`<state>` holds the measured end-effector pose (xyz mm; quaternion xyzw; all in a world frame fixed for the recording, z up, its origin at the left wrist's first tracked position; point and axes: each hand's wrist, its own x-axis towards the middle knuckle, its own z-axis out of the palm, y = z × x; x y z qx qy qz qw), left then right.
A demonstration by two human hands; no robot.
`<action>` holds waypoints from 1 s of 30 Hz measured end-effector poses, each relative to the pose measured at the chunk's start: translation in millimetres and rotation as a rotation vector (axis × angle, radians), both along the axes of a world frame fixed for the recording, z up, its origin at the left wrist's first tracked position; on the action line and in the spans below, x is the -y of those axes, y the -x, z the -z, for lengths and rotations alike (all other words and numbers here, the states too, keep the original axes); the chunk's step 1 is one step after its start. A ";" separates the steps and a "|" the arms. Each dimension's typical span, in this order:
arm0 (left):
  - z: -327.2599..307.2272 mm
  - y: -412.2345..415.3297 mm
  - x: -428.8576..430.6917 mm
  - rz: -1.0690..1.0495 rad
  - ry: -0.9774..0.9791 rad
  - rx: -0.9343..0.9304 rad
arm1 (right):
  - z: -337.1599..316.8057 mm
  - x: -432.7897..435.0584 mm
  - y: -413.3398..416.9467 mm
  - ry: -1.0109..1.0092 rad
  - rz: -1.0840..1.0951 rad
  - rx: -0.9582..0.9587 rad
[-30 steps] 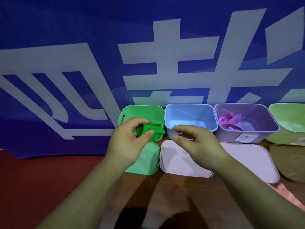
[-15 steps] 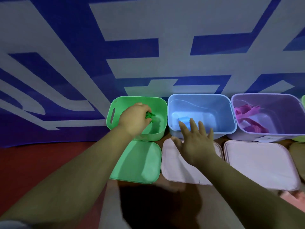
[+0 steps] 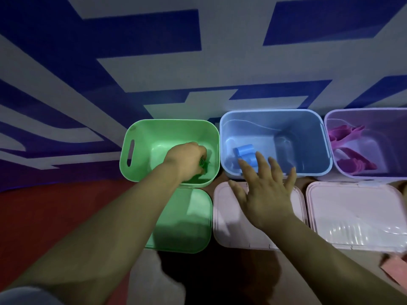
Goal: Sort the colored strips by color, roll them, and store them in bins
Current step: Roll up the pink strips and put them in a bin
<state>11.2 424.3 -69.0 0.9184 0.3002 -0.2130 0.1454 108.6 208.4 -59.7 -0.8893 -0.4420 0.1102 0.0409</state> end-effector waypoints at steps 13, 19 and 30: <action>-56.4 31.6 32.5 -0.225 0.008 0.216 | -25.4 15.1 -2.8 0.033 -0.068 -0.049; -92.3 81.3 110.2 -0.218 -0.047 0.421 | -50.8 79.9 1.2 -0.032 -0.063 -0.032; -59.7 127.0 261.2 -0.084 0.121 0.391 | -45.1 251.7 29.5 0.027 0.175 -0.119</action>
